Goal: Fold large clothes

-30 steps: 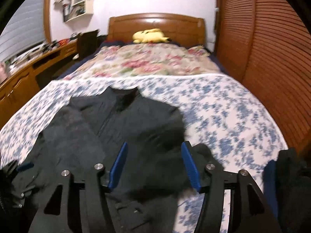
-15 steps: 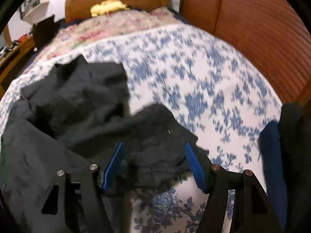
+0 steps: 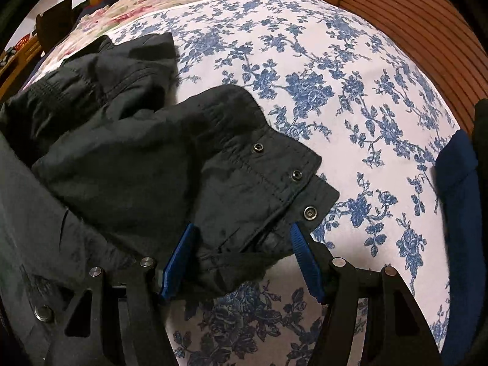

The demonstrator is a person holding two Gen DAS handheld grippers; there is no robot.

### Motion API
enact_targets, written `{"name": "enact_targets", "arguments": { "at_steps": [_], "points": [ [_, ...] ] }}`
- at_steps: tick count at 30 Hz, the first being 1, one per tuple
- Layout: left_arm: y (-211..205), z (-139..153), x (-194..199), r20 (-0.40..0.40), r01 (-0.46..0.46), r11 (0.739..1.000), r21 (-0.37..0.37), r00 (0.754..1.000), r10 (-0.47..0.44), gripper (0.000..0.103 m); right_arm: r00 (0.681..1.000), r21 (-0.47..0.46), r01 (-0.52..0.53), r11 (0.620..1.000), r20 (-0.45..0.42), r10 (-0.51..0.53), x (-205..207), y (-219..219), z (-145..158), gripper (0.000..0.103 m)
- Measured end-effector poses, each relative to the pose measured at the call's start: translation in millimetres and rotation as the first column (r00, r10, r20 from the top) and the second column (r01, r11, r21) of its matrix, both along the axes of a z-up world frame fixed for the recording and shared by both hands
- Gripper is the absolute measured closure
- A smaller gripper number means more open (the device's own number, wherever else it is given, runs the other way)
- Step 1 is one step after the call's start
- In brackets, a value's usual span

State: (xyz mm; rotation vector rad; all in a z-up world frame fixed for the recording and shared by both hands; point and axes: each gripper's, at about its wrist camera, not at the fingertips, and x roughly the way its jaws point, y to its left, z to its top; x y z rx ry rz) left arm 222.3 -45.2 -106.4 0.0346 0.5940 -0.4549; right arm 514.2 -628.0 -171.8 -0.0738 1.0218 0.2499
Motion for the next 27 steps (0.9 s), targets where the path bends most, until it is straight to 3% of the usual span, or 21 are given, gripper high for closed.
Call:
{"name": "enact_targets", "arguments": {
  "at_steps": [1, 3, 5, 8, 14, 20, 27],
  "points": [
    [-0.4, 0.1, -0.2, 0.0, 0.0, 1.0, 0.001, 1.0, 0.0, 0.031, 1.0, -0.009, -0.021, 1.0, 0.0, 0.021, -2.1, 5.0, 0.1, 0.053],
    [-0.9, 0.1, -1.5, 0.003, 0.001, 1.0, 0.004, 1.0, -0.001, 0.03, 0.998, -0.029, -0.069, 0.997, -0.006, 0.069, -6.2, 11.0, -2.3, 0.073],
    [-1.2, 0.1, -2.9, 0.006, 0.003, 1.0, 0.007, 1.0, -0.003, 0.031, 0.995, -0.056, -0.1, 0.993, -0.005, 0.1, -8.1, 15.3, -5.4, 0.087],
    [-0.5, 0.9, -5.8, 0.009, 0.005, 1.0, 0.01, 1.0, -0.005, 0.031, 0.993, -0.098, -0.111, 0.989, 0.023, 0.114, -15.5, 18.4, 5.3, 0.096],
    [3.7, 5.9, -11.8, 0.029, -0.001, 1.0, 0.013, 1.0, 0.0, 0.031, 0.974, -0.069, -0.121, 0.99, 0.183, 0.132, -48.1, 17.6, 68.3, 0.099],
    [15.7, 13.2, -17.3, 0.049, -0.019, 1.0, 0.001, 0.999, 0.019, 0.031, 0.919, -0.076, -0.214, 0.974, 0.321, 0.227, -101.9, 41.3, 130.1, 0.1],
    [36.5, 21.5, -24.5, 0.071, -0.053, 0.999, -0.013, 0.996, 0.053, 0.031, 0.853, -0.071, -0.359, 0.931, 0.379, 0.358, -154.8, 76.0, 154.1, 0.1]
  ]
}}
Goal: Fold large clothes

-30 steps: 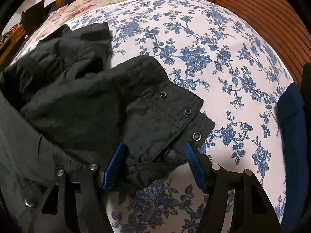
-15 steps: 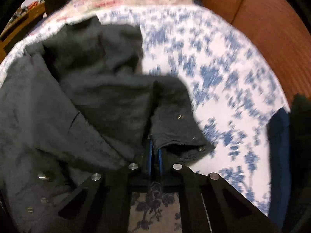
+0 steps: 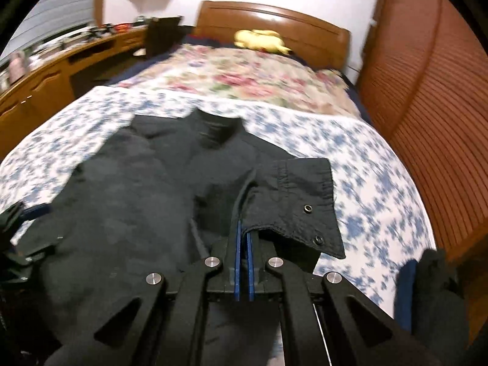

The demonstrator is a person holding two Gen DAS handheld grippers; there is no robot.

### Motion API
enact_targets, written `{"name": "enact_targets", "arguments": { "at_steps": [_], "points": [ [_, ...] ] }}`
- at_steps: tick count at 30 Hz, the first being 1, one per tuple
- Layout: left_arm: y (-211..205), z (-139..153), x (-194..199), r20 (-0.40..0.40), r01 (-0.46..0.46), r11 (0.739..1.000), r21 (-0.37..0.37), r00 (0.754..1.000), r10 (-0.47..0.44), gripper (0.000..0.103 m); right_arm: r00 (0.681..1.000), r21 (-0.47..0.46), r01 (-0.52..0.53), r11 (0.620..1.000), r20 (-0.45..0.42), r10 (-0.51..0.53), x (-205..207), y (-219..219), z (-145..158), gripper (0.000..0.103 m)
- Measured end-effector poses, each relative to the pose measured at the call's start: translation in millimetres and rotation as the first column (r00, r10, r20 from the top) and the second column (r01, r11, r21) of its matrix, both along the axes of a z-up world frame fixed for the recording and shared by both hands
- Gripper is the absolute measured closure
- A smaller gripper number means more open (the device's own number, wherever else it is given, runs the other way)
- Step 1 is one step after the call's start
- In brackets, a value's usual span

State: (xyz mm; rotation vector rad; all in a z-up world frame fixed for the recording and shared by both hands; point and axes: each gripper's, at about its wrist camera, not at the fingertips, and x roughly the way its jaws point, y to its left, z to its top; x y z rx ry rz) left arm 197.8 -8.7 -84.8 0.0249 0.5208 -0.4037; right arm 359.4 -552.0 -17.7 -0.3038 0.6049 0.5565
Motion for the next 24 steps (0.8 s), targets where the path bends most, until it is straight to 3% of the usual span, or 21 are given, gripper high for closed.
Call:
{"name": "enact_targets", "arguments": {
  "at_steps": [7, 16, 22, 24],
  "points": [
    [20.1, 3.3, -6.6, 0.012, -0.034, 0.999, -0.012, 0.999, 0.035, 0.031, 0.986, -0.025, -0.147, 0.989, -0.077, 0.145, -34.0, 25.0, -33.0, 0.1],
    [31.3, 0.1, -9.1, 0.01, -0.054, 0.998, -0.009, 0.998, 0.054, 0.03, 0.958, -0.008, -0.169, 0.986, -0.237, 0.162, -32.4, 40.8, -91.3, 0.1],
    [30.5, -0.8, -10.3, 0.01, -0.053, 0.999, -0.006, 0.999, 0.053, 0.031, 0.962, -0.001, -0.134, 0.991, -0.242, 0.13, -40.1, 43.6, -91.8, 0.096],
    [29.1, -1.2, -10.2, 0.009, -0.05, 0.999, -0.004, 0.999, 0.05, 0.031, 0.967, -0.002, -0.117, 0.993, -0.227, 0.113, -46.6, 39.7, -83.4, 0.088]
  ]
}}
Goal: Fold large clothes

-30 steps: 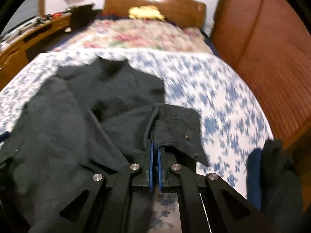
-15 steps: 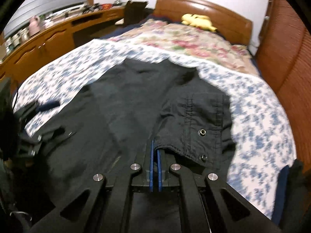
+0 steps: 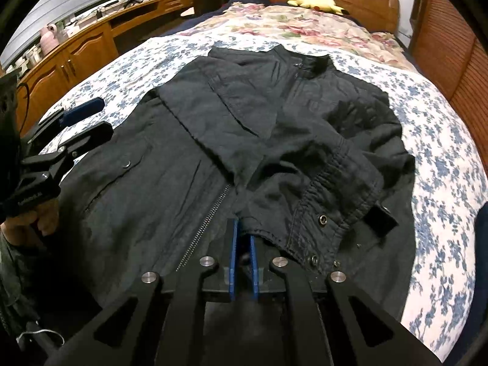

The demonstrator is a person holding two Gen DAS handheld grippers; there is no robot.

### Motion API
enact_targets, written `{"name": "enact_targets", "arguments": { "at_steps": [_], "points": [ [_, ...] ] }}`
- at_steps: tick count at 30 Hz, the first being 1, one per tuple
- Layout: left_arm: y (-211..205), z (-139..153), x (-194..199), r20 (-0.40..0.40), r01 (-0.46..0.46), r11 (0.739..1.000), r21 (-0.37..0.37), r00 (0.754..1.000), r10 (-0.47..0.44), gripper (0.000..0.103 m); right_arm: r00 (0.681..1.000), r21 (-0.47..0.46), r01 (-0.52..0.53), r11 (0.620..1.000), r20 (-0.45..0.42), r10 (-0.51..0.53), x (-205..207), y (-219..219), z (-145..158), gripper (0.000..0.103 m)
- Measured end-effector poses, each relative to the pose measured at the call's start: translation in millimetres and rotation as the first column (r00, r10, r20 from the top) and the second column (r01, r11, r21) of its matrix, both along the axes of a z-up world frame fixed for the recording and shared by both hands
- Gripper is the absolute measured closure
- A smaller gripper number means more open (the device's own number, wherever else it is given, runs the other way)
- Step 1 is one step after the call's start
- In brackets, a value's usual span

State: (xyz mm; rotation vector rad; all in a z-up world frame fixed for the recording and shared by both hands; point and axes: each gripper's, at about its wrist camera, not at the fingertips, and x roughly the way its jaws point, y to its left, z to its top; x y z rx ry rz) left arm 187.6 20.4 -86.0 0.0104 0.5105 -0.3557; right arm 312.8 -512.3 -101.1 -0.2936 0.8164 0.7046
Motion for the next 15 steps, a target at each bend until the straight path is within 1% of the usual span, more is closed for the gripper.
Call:
{"name": "enact_targets", "arguments": {
  "at_steps": [1, 3, 6, 11, 15],
  "points": [
    [-0.8, 0.0, 0.1, 0.0, 0.002, 1.0, 0.001, 1.0, -0.002, 0.031, 1.0, 0.003, 0.006, 1.0, 0.014, -0.006, -5.1, 1.3, 5.7, 0.085],
    [-3.5, -1.0, 0.3, -0.003, 0.005, 1.0, 0.005, 1.0, -0.005, 0.031, 0.999, 0.018, 0.008, 1.0, 0.04, -0.009, -17.1, -2.0, 16.3, 0.071],
    [-7.8, -2.4, 0.2, -0.007, 0.014, 1.0, 0.01, 1.0, -0.014, 0.031, 0.996, 0.028, 0.023, 0.999, 0.087, -0.026, -24.1, -11.8, 24.7, 0.06],
    [-17.0, -3.7, -0.4, -0.013, 0.032, 0.999, 0.014, 0.999, -0.032, 0.031, 0.99, 0.041, 0.051, 0.998, 0.128, -0.056, -25.0, -30.5, 28.0, 0.06],
    [-25.5, -5.5, -1.4, -0.018, 0.049, 0.999, 0.02, 0.999, -0.048, 0.031, 0.985, 0.071, 0.099, 0.993, 0.137, -0.108, -23.7, -46.8, 19.4, 0.06]
  ]
}}
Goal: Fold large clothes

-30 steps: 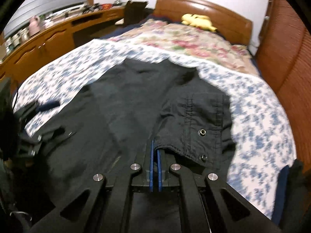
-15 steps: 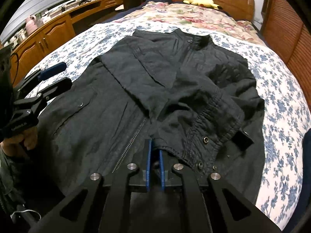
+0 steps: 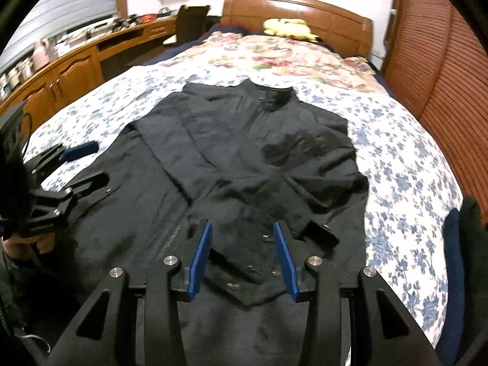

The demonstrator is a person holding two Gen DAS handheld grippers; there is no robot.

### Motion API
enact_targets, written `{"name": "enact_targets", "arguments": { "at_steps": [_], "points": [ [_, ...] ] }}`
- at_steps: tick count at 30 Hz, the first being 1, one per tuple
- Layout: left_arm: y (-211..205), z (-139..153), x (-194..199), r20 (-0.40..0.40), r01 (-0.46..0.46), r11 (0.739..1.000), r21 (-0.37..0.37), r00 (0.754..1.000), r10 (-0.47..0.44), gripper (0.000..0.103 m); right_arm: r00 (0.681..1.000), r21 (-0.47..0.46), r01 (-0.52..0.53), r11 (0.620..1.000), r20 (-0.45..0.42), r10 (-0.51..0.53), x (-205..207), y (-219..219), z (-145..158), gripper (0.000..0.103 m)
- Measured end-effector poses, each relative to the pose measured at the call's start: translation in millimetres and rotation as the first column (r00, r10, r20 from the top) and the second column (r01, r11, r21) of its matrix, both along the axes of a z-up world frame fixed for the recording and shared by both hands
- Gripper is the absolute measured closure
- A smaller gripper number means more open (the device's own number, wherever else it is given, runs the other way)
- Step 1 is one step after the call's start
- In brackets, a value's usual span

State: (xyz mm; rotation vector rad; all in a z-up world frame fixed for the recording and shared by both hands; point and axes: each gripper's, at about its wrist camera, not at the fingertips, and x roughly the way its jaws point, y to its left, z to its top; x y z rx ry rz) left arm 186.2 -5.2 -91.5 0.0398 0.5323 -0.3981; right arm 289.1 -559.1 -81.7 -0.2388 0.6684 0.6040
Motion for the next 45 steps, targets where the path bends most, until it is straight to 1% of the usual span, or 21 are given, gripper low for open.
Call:
{"name": "enact_targets", "arguments": {
  "at_steps": [4, 10, 15, 17, 19, 22, 29, 33, 38, 41, 45],
  "points": [
    [-8.2, -1.3, -1.3, -0.006, 0.018, 1.0, 0.003, 1.0, -0.018, 0.031, 0.998, 0.005, 0.053, 0.999, 0.03, -0.053, -3.9, -14.3, -10.9, 0.06],
    [-25.4, -3.5, -1.4, -0.018, 0.05, 0.999, 0.008, 0.999, -0.05, 0.031, 0.992, 0.013, 0.123, 0.992, 0.021, -0.123, 0.2, -29.9, -31.2, 0.06],
    [-43.9, -7.9, 1.8, -0.053, 0.093, 0.996, -0.016, 0.994, -0.094, 0.03, 0.985, 0.054, 0.17, 0.984, 0.003, -0.171, 4.7, -44.2, -42.9, 0.059],
    [-53.5, -9.9, 2.3, -0.064, 0.112, 0.994, -0.019, 0.992, -0.113, 0.031, 0.982, 0.057, 0.19, 0.98, 0.002, -0.19, 7.5, -50.5, -49.2, 0.057],
    [-66.7, -11.5, 0.6, -0.065, 0.121, 0.993, 0.001, 0.991, -0.121, 0.031, 0.979, 0.053, 0.204, 0.978, 0.009, -0.204, 11.3, -54.1, -54.0, 0.055],
    [-80.0, -11.1, -3.2, -0.067, 0.141, 0.99, 0.008, 0.988, -0.14, 0.031, 0.975, 0.09, 0.22, 0.971, 0.013, -0.222, 20.1, -59.4, -59.5, 0.054],
    [-106.3, -13.2, -11.4, -0.086, 0.157, 0.987, 0.021, 0.984, -0.155, 0.031, 0.979, 0.168, 0.201, 0.965, 0.006, -0.205, 41.8, -59.4, -75.3, 0.052],
    [-118.4, -18.1, -11.5, -0.105, 0.149, 0.988, 0.039, 0.984, -0.144, 0.031, 0.985, 0.156, 0.171, 0.973, -0.005, -0.173, 46.5, -59.9, -91.7, 0.051],
    [-128.2, -19.3, -13.7, -0.113, 0.138, 0.989, 0.045, 0.985, -0.132, 0.031, 0.992, 0.187, 0.128, 0.974, -0.012, -0.128, 47.5, -64.6, -84.5, 0.051],
    [-134.2, -18.5, -14.7, -0.126, 0.142, 0.989, 0.038, 0.983, -0.137, 0.031, 0.994, 0.224, 0.113, 0.968, -0.019, -0.112, 44.7, -72.6, -83.5, 0.051],
    [-142.3, -18.3, -15.6, -0.134, 0.149, 0.989, 0.028, 0.98, -0.144, 0.031, 0.992, 0.234, 0.128, 0.964, -0.022, -0.127, 42.7, -83.3, -84.5, 0.051]
  ]
}}
